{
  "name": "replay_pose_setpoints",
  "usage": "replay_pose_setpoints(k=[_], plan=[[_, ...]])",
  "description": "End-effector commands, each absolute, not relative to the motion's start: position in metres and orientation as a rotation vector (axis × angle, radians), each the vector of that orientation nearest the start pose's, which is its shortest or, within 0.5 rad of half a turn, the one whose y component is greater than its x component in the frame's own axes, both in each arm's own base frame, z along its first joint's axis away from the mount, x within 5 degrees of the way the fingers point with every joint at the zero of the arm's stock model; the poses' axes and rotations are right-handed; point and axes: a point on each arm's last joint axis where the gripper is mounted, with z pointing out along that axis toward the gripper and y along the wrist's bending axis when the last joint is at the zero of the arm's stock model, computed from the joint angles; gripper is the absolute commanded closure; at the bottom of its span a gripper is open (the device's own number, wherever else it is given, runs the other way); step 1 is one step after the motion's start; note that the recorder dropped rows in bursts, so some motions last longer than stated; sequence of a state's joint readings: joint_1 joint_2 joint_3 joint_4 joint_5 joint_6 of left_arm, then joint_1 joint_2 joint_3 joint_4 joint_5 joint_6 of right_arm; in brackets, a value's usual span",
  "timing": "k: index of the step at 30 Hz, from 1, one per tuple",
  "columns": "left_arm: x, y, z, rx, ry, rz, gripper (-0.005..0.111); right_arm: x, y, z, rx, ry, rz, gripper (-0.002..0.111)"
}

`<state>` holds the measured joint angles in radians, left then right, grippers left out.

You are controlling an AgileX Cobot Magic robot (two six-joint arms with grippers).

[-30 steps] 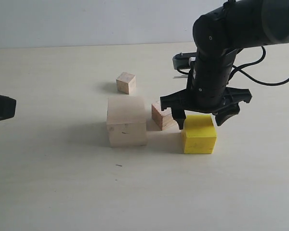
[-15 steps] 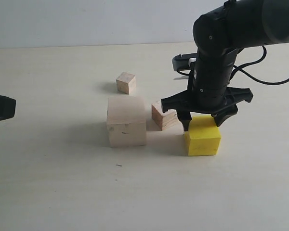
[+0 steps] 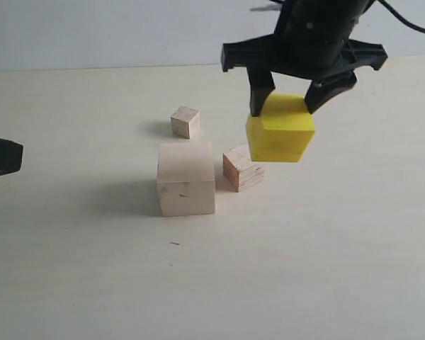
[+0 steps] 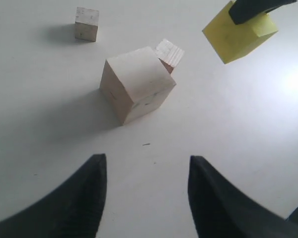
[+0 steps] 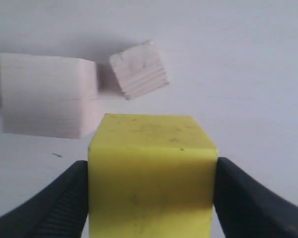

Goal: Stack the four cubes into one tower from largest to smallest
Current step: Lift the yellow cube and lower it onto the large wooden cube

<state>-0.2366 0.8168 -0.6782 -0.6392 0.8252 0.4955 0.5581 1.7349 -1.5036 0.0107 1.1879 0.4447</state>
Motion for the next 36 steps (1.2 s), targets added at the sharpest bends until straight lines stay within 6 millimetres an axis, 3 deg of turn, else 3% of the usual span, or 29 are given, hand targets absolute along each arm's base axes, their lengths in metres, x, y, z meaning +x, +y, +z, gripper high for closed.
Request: replay_pose_setpoints(k=[1, 8, 12, 16, 25, 36], plan=[[0.134, -0.072, 0.308, 0.513, 2.245, -0.618, 0.056, 0.295, 0.217, 0.317, -0.205, 2.879, 0.255, 0.108], [0.134, -0.072, 0.308, 0.510, 2.243, -0.616, 0.056, 0.305, 0.259, 0.314, -0.213, 2.859, 0.312, 0.108], [0.135, -0.070, 0.297, 0.482, 2.252, -0.600, 0.056, 0.311, 0.277, 0.304, -0.242, 2.866, 0.310, 0.108], [0.134, -0.070, 0.285, 0.459, 2.281, -0.611, 0.056, 0.318, 0.283, 0.285, -0.238, 2.902, 0.279, 0.108], [0.134, -0.070, 0.286, 0.443, 2.272, -0.627, 0.056, 0.326, 0.289, 0.257, -0.233, 2.957, 0.219, 0.108], [0.134, -0.071, 0.286, 0.436, 2.268, -0.632, 0.056, 0.339, 0.301, 0.272, -0.217, 2.889, 0.295, 0.108]])
